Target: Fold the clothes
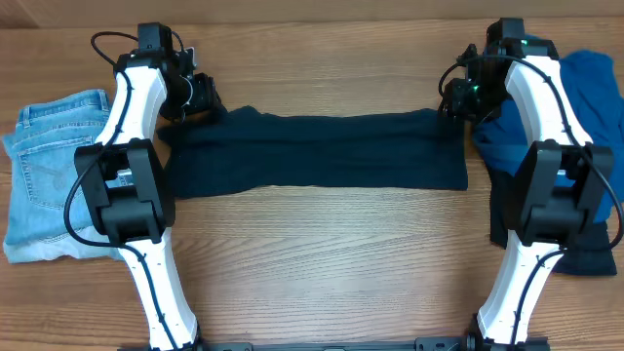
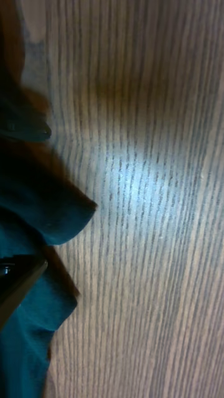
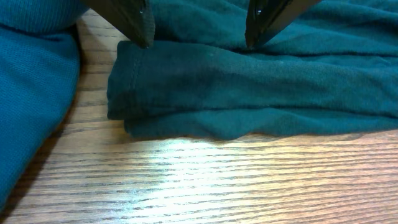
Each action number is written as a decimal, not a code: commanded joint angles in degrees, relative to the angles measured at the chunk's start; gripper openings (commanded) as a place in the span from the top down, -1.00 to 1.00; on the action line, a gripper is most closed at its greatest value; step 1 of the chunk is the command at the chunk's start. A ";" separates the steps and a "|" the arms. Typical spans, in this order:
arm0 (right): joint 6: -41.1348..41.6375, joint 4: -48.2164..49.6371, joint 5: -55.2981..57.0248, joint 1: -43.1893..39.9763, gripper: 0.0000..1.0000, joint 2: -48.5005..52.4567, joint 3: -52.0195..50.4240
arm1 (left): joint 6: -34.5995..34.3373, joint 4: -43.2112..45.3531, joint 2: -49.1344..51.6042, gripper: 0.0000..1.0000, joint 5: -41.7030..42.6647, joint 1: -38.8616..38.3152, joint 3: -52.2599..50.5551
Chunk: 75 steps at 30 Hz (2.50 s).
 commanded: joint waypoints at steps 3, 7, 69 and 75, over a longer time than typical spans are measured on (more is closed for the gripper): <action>-0.26 0.04 -0.31 -0.15 -0.03 -1.68 -0.07 | 0.85 -0.83 0.85 -0.34 1.14 -0.44 0.48; -0.28 0.07 -0.28 -0.15 -0.03 -1.68 -0.07 | 0.90 -1.86 2.80 -0.03 2.84 -1.36 0.48; 15.06 4.74 -3.30 -1.55 -0.51 3.21 -0.98 | 9.88 -37.94 -2.91 0.34 -1.44 -1.53 12.50; 15.02 10.67 1.97 -1.55 -0.49 3.21 -1.07 | 9.88 -37.94 -2.91 0.33 -1.46 -1.53 12.50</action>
